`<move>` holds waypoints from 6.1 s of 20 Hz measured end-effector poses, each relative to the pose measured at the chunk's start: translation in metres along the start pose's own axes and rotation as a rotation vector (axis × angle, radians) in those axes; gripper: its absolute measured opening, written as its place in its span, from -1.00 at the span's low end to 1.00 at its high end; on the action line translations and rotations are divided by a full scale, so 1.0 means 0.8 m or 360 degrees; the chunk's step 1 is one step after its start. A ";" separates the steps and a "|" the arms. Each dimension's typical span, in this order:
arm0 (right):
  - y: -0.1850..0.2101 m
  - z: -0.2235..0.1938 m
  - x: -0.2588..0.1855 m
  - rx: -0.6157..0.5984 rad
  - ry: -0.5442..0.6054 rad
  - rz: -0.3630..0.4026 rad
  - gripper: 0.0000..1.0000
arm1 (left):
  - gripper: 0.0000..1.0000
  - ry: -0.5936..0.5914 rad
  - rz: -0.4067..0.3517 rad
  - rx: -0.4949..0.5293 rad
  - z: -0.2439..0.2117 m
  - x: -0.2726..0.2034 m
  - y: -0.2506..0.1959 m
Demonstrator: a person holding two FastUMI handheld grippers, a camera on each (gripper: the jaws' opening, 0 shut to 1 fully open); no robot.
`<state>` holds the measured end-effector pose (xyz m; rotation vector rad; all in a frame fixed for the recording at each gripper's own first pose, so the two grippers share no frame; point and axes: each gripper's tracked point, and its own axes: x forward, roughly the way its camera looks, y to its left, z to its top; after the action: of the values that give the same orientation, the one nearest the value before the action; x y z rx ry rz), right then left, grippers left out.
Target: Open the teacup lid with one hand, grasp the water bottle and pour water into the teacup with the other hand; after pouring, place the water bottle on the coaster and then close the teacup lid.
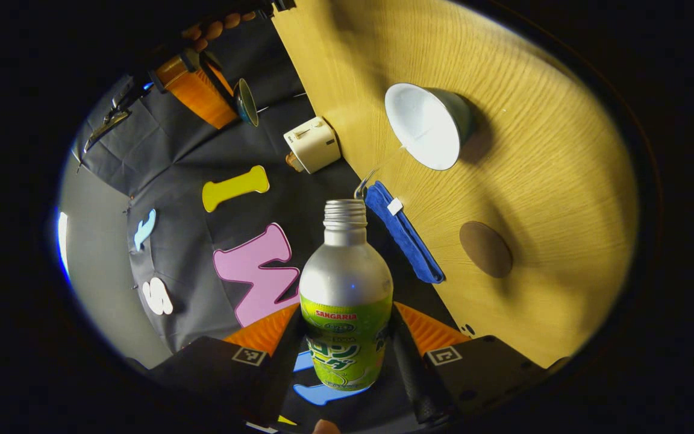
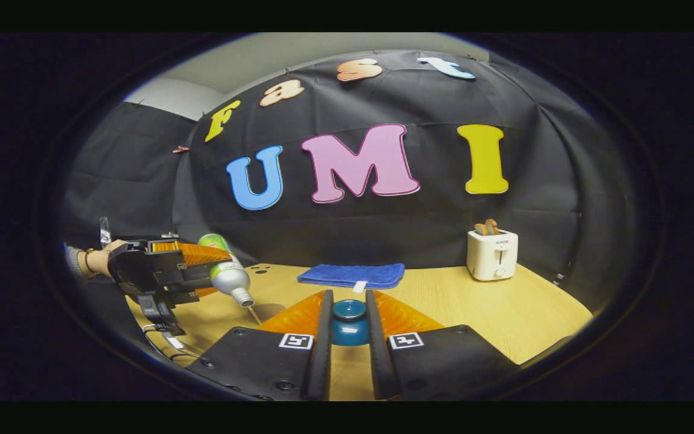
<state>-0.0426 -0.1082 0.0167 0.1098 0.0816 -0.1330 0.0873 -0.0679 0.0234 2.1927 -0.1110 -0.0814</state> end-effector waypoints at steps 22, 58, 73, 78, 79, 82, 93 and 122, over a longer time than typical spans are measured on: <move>0.000 0.000 0.001 0.0020 0.0001 0.0012 -0.38 | 0.62 -0.0008 0.0069 0.0235 -0.004 0.010 0.036; -0.010 0.002 -0.001 0.0071 -0.0009 -0.0001 -0.29 | 0.60 -0.0094 0.0040 -0.3559 -0.055 0.075 -0.033; -0.006 -0.001 0.002 0.0074 -0.0001 0.0012 -0.39 | 0.62 0.0097 -0.0077 -0.3619 -0.035 0.111 -0.095; -0.004 -0.002 0.002 0.0075 0.0001 0.0017 -0.39 | 0.65 0.0066 -0.0077 -0.3543 -0.032 0.112 -0.091; -0.005 -0.001 0.002 0.0076 0.0001 0.0019 -0.39 | 0.66 0.0062 -0.0087 -0.3529 -0.030 0.111 -0.091; -0.005 -0.001 0.002 0.0077 0.0002 0.0019 -0.39 | 0.68 0.0064 -0.0109 -0.3534 -0.025 0.109 -0.090; 0.044 -0.014 0.015 0.0072 0.0008 0.0175 -0.38 | 0.87 0.0135 -0.0068 -0.3417 -0.023 0.046 -0.085; 0.145 -0.157 0.081 -0.0093 0.0457 0.0316 -0.30 | 0.87 0.0101 0.0045 -0.3452 -0.020 -0.053 -0.084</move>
<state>0.0278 0.0121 -0.1015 0.0776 0.3596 0.0842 0.0501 -0.0114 -0.0207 0.0264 0.0194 -0.0541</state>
